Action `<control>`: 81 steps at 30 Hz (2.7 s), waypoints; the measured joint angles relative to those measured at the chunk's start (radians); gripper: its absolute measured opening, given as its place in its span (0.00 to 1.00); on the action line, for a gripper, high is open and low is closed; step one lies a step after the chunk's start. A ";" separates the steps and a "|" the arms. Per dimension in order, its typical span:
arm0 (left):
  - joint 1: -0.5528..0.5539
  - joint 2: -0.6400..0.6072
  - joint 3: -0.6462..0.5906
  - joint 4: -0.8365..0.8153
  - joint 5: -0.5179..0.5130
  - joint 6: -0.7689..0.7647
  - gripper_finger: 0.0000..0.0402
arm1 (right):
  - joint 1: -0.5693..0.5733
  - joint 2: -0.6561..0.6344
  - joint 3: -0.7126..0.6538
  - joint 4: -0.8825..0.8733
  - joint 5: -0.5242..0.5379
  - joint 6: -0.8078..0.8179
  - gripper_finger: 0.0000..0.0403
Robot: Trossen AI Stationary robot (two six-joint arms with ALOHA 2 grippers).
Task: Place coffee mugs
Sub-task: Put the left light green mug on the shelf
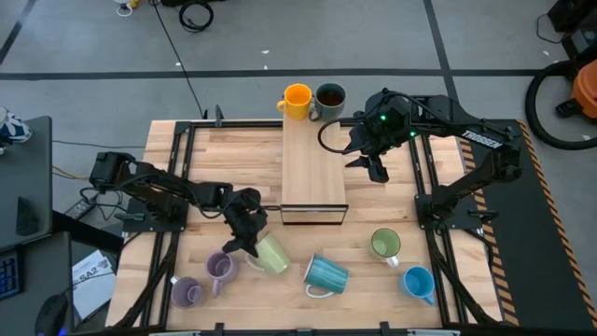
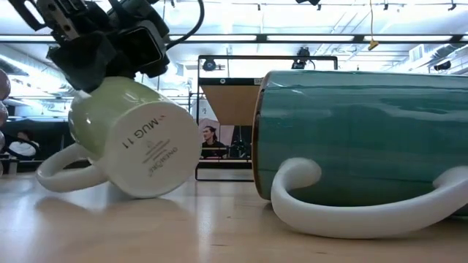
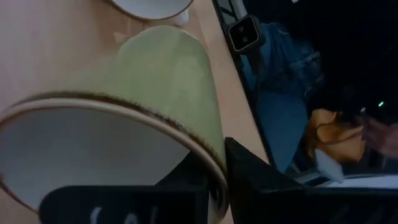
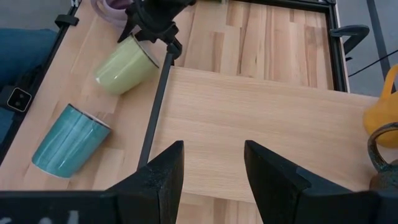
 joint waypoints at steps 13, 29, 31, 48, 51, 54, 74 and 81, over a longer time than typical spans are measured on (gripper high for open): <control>0.001 -0.133 -0.001 -0.075 0.036 -0.262 0.08 | 0.000 -0.041 0.000 -0.058 0.008 0.000 0.43; 0.110 -0.421 -0.001 -0.291 -0.080 -0.352 0.08 | -0.004 -0.169 -0.002 -0.120 0.012 -0.001 0.43; 0.133 -0.450 0.017 -0.338 -0.086 -0.369 0.08 | -0.004 -0.197 -0.023 -0.104 0.012 -0.003 0.43; 0.322 -0.375 0.664 -1.293 -0.673 0.044 0.08 | -0.071 -0.420 -0.442 0.270 0.037 -0.030 0.43; 0.376 -0.320 0.710 -1.374 -0.681 0.084 0.08 | -0.095 -0.421 -0.486 0.301 0.036 -0.027 0.43; 0.425 -0.262 0.714 -1.408 -0.686 0.134 0.08 | -0.112 -0.411 -0.505 0.310 0.035 -0.025 0.43; 0.508 0.154 0.688 -1.330 -0.725 0.270 0.10 | -0.124 -0.389 -0.511 0.316 0.027 -0.024 0.43; 0.508 0.217 0.687 -1.286 -0.732 0.265 0.10 | -0.124 -0.389 -0.511 0.316 0.027 -0.023 0.43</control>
